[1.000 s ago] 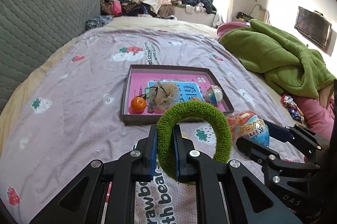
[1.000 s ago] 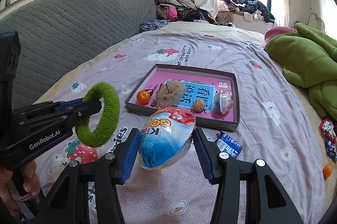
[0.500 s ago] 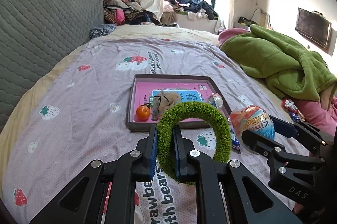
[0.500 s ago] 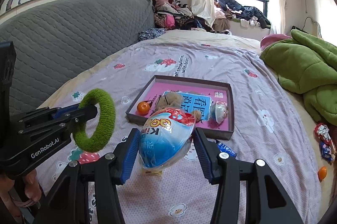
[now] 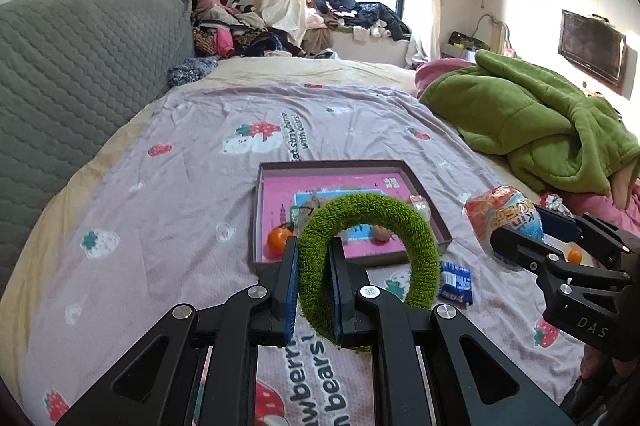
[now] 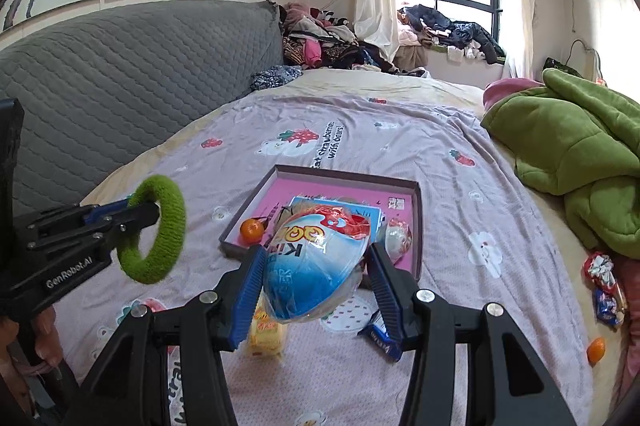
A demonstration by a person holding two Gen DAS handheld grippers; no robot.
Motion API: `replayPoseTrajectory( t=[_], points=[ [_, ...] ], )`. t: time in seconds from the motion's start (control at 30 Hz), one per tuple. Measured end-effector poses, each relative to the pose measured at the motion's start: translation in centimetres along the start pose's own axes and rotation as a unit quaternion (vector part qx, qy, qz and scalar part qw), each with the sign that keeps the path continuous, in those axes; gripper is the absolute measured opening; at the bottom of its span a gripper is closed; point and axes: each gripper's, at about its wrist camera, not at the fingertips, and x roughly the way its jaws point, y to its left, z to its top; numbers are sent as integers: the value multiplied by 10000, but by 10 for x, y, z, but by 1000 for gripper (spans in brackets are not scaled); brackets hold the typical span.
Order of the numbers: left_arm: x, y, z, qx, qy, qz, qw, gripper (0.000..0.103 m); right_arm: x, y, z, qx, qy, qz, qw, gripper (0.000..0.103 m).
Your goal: Organize objects
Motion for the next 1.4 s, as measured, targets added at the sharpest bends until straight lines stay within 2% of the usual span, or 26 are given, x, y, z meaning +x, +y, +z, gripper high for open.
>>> replayPoseTrajectory(
  t=[0.57, 1.03, 1.4],
  points=[
    [36, 17, 47, 17, -10, 40, 10000, 13, 35, -5, 44, -61, 13, 92, 9999, 52],
    [78, 21, 71, 81, 33, 43, 10000, 13, 60, -9, 74, -159, -54, -28, 9999, 52],
    [116, 25, 77, 127, 164, 202, 9996, 13, 104, -17, 78, -127, 117, -1, 9999, 52]
  ],
)
